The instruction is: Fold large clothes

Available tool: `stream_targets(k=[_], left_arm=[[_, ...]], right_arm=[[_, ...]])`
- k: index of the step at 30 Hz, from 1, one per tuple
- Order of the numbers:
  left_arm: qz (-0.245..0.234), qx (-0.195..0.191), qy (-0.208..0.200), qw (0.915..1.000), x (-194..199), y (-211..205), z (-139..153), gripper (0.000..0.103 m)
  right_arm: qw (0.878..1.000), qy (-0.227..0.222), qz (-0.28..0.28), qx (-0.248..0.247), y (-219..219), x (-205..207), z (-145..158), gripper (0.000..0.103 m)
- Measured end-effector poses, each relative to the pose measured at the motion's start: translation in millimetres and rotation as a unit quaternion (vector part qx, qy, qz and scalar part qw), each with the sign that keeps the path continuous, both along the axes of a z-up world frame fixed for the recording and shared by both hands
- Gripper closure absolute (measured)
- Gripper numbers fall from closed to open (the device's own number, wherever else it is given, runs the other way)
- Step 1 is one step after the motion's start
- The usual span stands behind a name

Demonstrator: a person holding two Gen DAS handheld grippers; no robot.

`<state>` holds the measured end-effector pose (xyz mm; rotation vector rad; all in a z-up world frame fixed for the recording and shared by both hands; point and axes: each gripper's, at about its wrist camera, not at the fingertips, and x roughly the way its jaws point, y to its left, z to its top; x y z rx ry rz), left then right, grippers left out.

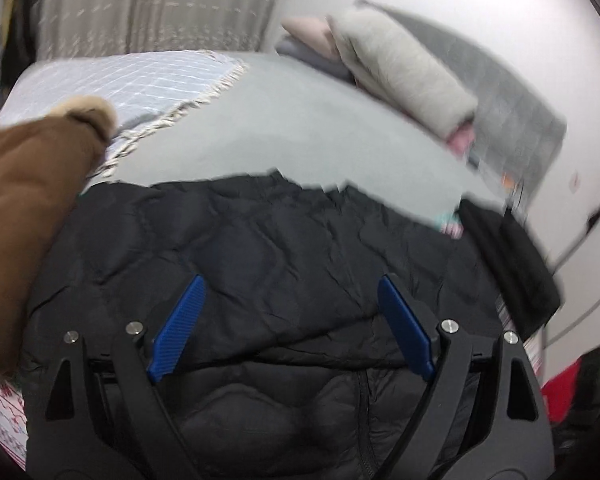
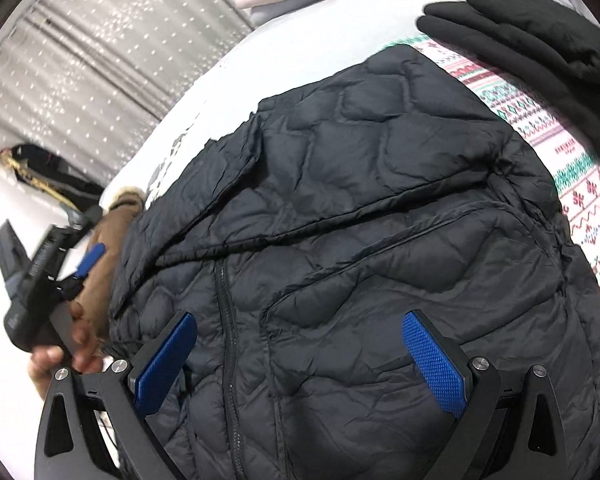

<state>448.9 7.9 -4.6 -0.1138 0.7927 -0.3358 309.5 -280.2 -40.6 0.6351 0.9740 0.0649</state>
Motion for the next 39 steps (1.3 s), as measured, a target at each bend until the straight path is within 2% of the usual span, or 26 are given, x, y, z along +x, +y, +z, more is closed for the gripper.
stream_targets(k=[3, 5, 6, 8, 11, 12, 14, 15, 16, 17, 18, 19, 22, 27, 30, 32, 33, 34, 39], left_arm=[[-0.027, 0.084, -0.020, 0.9959, -5.7, -47.6, -6.1, 0.015], [-0.046, 0.150, -0.037, 0.9870, -9.3, -84.9, -14.1, 0.015], [-0.058, 0.189, -0.043, 0.9794, -11.2, -105.4, -22.3, 0.015], [-0.072, 0.240, -0.047, 0.9668, -11.5, -129.7, -33.0, 0.015], [-0.077, 0.291, -0.062, 0.9516, -12.3, -155.8, -40.7, 0.015], [-0.067, 0.298, -0.061, 0.9501, -9.9, -160.8, -41.7, 0.015], [-0.052, 0.287, -0.048, 0.9552, -4.0, -160.4, -43.5, 0.017], [-0.053, 0.271, -0.044, 0.9601, -2.8, -158.8, -43.4, 0.029], [-0.056, 0.264, -0.041, 0.9619, -0.8, -158.7, -45.2, 0.047], [-0.060, 0.264, -0.035, 0.9619, 1.2, -159.7, -49.4, 0.058], [-0.066, 0.268, -0.028, 0.9607, 0.1, -159.7, -52.0, 0.078], [-0.069, 0.270, -0.026, 0.9601, 0.2, -161.1, -55.6, 0.089], [-0.079, 0.254, -0.027, 0.9637, -5.8, -157.1, -53.2, 0.096], [-0.095, 0.187, -0.003, 0.9777, -23.6, -141.4, -41.8, 0.097], [-0.104, 0.149, 0.015, 0.9834, -35.9, -130.6, -41.1, 0.095], [-0.101, 0.148, 0.040, 0.9829, -37.2, -126.6, -46.9, 0.083], [-0.099, 0.148, 0.055, 0.9825, -37.9, -123.7, -47.7, 0.068], [-0.095, 0.145, 0.060, 0.9831, -39.4, -120.6, -45.3, 0.058], [-0.077, 0.069, 0.042, 0.9937, -78.8, -77.1, 1.9, 0.043]], right_arm=[[1.000, 0.008, -0.013, 0.014, -7.5, -0.4, -3.4, 0.000], [1.000, 0.010, -0.022, 0.020, -12.7, -1.9, -4.2, 0.000], [0.999, 0.012, -0.028, 0.023, -15.4, -2.4, -4.6, 0.000], [0.999, 0.015, -0.038, 0.030, -20.7, -3.8, -4.7, 0.000], [0.998, 0.013, -0.047, 0.031, -26.2, -6.8, -2.4, 0.000], [0.998, 0.012, -0.049, 0.031, -28.0, -7.8, -1.8, 0.000], [0.998, 0.010, -0.053, 0.035, -30.8, -9.5, -0.9, 0.000], [0.998, 0.010, -0.055, 0.039, -32.6, -10.3, -1.1, 0.000], [0.997, 0.011, -0.056, 0.042, -33.5, -11.0, -1.2, 0.000], [0.997, 0.010, -0.057, 0.044, -34.1, -11.0, -0.8, 0.000], [0.997, 0.010, -0.059, 0.047, -36.0, -12.1, -0.4, 0.000], [0.997, 0.010, -0.062, 0.049, -36.4, -13.1, -0.4, 0.000], [0.996, 0.008, -0.068, 0.054, -40.5, -16.3, 1.4, 0.000], [0.995, 0.005, -0.076, 0.057, -44.3, -18.7, 3.7, 0.000], [0.995, 0.000, -0.084, 0.052, -48.2, -19.6, 7.2, 0.000], [0.996, -0.003, -0.087, 0.036, -49.0, -18.6, 10.0, 0.000], [0.996, -0.003, -0.086, 0.026, -48.5, -17.3, 10.1, 0.000], [0.996, -0.001, -0.086, 0.022, -48.3, -16.3, 9.4, 0.000], [0.997, 0.006, -0.078, 0.010, -46.6, -15.3, 5.3, 0.000]])
